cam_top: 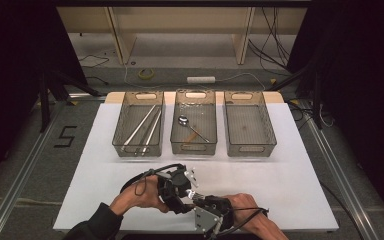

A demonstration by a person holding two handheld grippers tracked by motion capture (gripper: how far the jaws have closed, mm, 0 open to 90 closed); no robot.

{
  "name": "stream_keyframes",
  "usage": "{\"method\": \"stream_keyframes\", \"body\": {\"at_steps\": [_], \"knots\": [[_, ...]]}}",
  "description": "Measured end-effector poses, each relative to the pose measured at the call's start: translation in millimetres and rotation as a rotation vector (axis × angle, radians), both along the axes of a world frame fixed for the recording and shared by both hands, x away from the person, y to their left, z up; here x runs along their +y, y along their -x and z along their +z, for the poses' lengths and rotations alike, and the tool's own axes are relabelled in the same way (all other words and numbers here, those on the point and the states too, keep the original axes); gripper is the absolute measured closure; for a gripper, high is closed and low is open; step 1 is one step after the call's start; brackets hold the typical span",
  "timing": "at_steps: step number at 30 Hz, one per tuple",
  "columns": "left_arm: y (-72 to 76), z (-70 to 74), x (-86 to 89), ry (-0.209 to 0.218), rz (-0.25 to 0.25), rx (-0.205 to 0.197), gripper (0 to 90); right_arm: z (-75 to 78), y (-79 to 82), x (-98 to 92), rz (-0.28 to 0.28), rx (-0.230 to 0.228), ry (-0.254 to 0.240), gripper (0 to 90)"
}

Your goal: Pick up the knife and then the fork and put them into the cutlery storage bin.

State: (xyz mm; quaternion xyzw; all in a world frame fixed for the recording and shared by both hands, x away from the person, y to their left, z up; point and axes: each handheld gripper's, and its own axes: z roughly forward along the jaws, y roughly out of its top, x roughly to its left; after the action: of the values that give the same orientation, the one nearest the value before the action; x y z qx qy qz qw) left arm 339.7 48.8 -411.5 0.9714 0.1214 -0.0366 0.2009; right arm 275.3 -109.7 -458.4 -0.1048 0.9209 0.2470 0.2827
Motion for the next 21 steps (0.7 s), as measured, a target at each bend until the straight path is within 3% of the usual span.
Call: {"method": "stream_keyframes", "body": {"at_steps": [3, 9, 11, 16, 21], "knots": [[-1.9, 2.8, 4.2, 0.036, 0.034, -0.021, 36.4, 0.8, -2.2, -4.1, -0.021, 0.0, -0.009, 78.1], [-5.9, 10.5, 15.5, 0.122, 0.105, -0.097, 26.6, 7.0, -14.0, -17.9, -0.071, 0.0, -0.008, 78.1], [-7.1, 12.3, 19.5, 0.148, 0.128, -0.121, 25.2, 7.8, -17.1, -22.2, -0.122, 0.03, -0.055, 78.0], [-8.4, 12.2, 31.6, 0.236, 0.186, -0.188, 20.1, 12.6, -28.0, -34.9, -0.205, 0.069, -0.104, 78.0], [-10.3, 9.1, 43.4, 0.302, 0.252, -0.222, 18.1, 16.5, -38.0, -45.0, -0.279, 0.101, -0.144, 78.0]]}}
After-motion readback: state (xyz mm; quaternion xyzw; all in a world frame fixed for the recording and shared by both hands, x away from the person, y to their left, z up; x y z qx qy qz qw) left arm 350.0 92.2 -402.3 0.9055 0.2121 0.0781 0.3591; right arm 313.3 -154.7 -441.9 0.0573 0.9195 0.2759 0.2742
